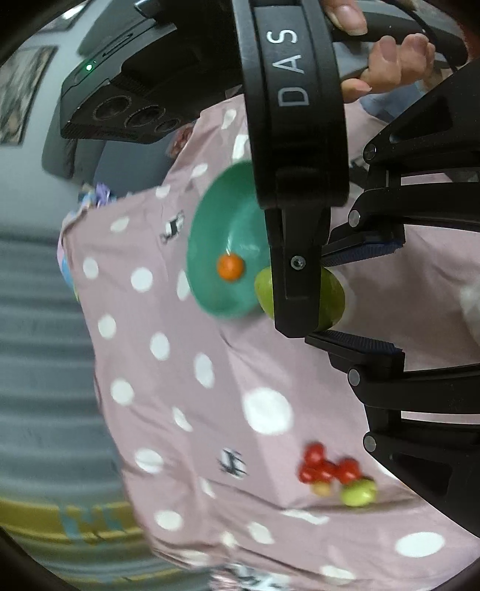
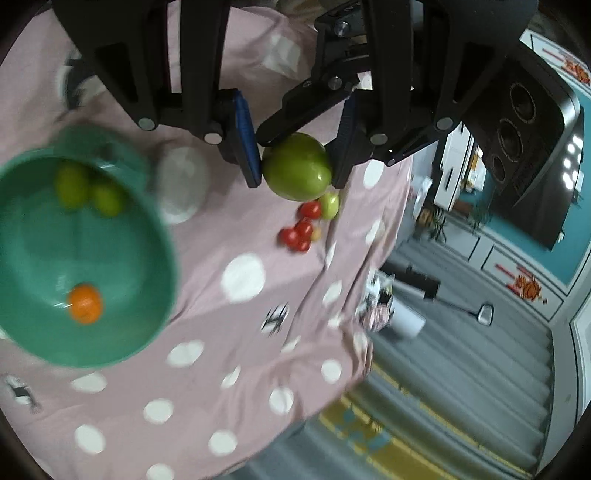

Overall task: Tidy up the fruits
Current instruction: 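Carry the green fruit into the green basin and open both grippers, then move both open grippers back to the fruit pile, then close the right gripper around a green fruit near the tomatoes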

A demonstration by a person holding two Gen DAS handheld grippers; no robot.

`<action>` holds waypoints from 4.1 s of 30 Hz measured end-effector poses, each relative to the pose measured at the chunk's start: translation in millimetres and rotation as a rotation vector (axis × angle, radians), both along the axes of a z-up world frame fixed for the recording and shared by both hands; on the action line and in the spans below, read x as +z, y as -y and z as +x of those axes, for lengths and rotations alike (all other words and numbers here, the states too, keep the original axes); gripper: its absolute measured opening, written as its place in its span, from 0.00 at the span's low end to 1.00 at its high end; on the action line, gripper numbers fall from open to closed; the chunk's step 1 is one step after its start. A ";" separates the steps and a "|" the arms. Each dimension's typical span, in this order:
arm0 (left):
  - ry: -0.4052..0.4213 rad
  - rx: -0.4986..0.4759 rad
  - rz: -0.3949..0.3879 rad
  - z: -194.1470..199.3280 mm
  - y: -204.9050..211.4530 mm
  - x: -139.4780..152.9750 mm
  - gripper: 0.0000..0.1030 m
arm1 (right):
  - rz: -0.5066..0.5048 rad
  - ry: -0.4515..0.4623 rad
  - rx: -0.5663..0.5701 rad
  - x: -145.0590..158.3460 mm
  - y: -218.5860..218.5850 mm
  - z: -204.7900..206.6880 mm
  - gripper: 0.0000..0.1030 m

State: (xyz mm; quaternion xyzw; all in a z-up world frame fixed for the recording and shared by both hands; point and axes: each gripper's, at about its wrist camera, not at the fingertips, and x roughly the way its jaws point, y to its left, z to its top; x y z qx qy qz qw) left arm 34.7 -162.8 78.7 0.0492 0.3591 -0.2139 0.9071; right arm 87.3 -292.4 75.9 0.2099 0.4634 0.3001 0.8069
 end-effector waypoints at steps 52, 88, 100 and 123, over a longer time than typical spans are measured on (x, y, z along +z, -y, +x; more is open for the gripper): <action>-0.129 0.163 0.065 -2.9 -38.5 -31.9 0.75 | 0.002 0.028 -0.116 26.0 6.3 -12.6 0.87; -0.233 0.572 0.099 -24.9 -202.5 -74.7 0.75 | 0.081 -0.291 0.093 -108.8 -206.2 76.9 0.50; -0.242 0.633 0.043 -24.0 -215.5 -76.0 0.75 | 0.073 -0.314 0.046 -122.7 -191.4 76.9 0.35; -0.152 0.368 0.056 -26.4 -102.5 -73.6 0.75 | -0.242 -0.251 0.056 -91.1 -101.9 12.7 0.35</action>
